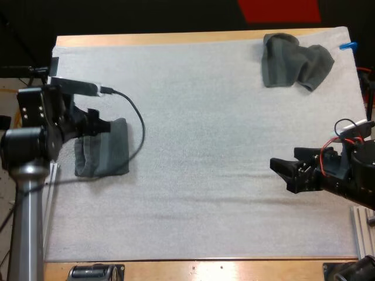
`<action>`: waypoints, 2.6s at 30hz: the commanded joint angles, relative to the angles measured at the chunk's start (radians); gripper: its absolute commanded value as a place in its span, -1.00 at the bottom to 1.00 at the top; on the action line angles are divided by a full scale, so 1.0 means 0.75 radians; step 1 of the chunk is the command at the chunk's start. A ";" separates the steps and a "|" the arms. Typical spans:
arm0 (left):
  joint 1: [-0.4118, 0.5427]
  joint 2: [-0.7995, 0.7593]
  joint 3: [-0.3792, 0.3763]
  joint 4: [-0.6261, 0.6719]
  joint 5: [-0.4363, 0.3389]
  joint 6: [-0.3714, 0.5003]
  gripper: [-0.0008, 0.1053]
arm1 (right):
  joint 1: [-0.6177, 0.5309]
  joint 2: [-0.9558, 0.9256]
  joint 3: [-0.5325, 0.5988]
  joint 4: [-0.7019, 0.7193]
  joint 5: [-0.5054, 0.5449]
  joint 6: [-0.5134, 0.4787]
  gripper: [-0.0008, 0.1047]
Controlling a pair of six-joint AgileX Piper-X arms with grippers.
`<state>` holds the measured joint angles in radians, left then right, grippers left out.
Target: Pick towel from pile fold and stack
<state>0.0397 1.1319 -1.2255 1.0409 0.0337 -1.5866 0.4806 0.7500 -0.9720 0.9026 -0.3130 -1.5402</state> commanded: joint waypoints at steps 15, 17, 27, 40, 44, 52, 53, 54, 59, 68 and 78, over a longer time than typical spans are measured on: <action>-0.257 -0.368 -0.006 0.109 0.005 -0.014 0.07 | -0.030 0.093 0.000 -0.028 0.279 -0.077 0.26; -0.254 -0.405 -0.006 0.137 -0.002 -0.010 0.07 | -0.067 0.090 -0.006 -0.009 0.279 -0.078 0.26; -0.254 -0.560 0.002 0.169 -0.123 -0.003 0.07 | -0.389 -0.012 -0.010 0.197 0.272 -0.227 0.26; -0.254 -0.742 0.031 0.251 -0.243 -0.014 0.07 | -0.599 -0.365 -0.015 0.358 0.418 -0.431 0.26; -0.254 -0.840 0.116 0.251 -0.290 -0.030 0.07 | -0.599 -0.445 -0.015 0.408 0.449 -0.435 0.26; -0.254 -1.015 0.288 0.251 -0.327 -0.079 0.07 | -0.599 -0.544 -0.015 0.471 0.450 -0.431 0.26; -0.254 -1.049 0.308 0.251 -0.327 -0.085 0.07 | -0.599 -0.563 -0.015 0.478 0.450 -0.431 0.26; -0.254 -1.067 0.314 0.251 -0.327 -0.085 0.07 | -0.599 -0.571 -0.015 0.478 0.450 -0.430 0.26; -0.254 -1.244 0.365 0.251 -0.319 -0.084 0.07 | -0.599 -0.691 -0.015 0.478 0.450 -0.420 0.26; -0.254 -1.550 0.365 0.315 -0.319 -0.068 0.07 | -0.599 -0.970 -0.002 0.439 0.450 -0.420 0.26; -0.254 -1.718 0.363 0.639 -0.345 0.019 0.07 | -0.599 -1.074 0.085 0.508 0.431 -0.392 0.26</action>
<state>-0.1515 -0.0161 -0.9521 1.4979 -0.2085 -1.5725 0.0351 -0.0154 -0.9103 1.2788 0.0130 -1.8367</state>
